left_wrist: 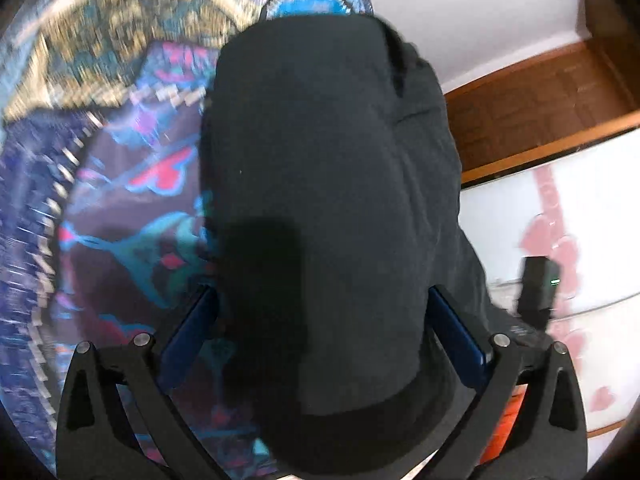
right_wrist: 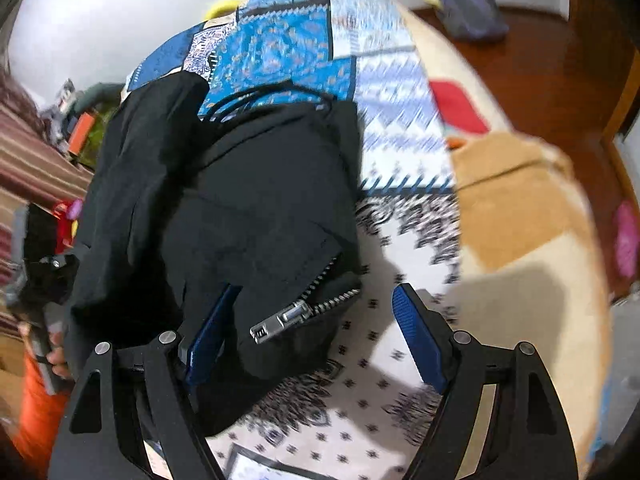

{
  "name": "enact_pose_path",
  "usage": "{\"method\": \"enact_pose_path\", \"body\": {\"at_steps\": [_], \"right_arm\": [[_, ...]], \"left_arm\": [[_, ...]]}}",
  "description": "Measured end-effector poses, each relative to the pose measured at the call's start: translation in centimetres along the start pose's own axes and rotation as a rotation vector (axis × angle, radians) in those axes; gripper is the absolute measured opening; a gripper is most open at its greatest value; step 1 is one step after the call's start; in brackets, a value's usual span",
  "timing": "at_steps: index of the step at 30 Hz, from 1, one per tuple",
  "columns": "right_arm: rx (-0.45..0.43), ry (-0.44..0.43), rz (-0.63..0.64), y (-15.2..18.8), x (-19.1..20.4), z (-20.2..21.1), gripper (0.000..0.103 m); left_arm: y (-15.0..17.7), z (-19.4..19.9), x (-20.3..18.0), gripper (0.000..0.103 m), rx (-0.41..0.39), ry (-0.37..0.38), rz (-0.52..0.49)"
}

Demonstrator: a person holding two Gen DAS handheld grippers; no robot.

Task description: Fold large clothes

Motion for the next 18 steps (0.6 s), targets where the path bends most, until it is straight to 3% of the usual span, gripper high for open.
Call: {"method": "enact_pose_path", "body": {"at_steps": [4, 14, 18], "right_arm": [[0.016, -0.128, -0.034, -1.0, 0.4, -1.2, 0.077], [0.065, -0.294, -0.111, -1.5, 0.3, -3.2, 0.076], [0.061, -0.313, -0.106, -1.3, 0.8, -2.7, 0.057]], "left_arm": [[-1.0, -1.2, -0.4, 0.103, 0.038, 0.057, 0.009], [-1.7, -2.0, -1.2, 0.099, 0.044, 0.084, 0.003], [-1.1, -1.2, -2.1, 0.085, 0.013, 0.076, -0.024]]}}
Point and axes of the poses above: each gripper's, at about its wrist camera, not at the fingertips, and z roughly against the way its jaws point, x to its left, y to its underside, the point moved 8 cm from there along -z, roughly the way its jaws point, and after that the axes turned 11 degrees about x, right-handed, at the moved point
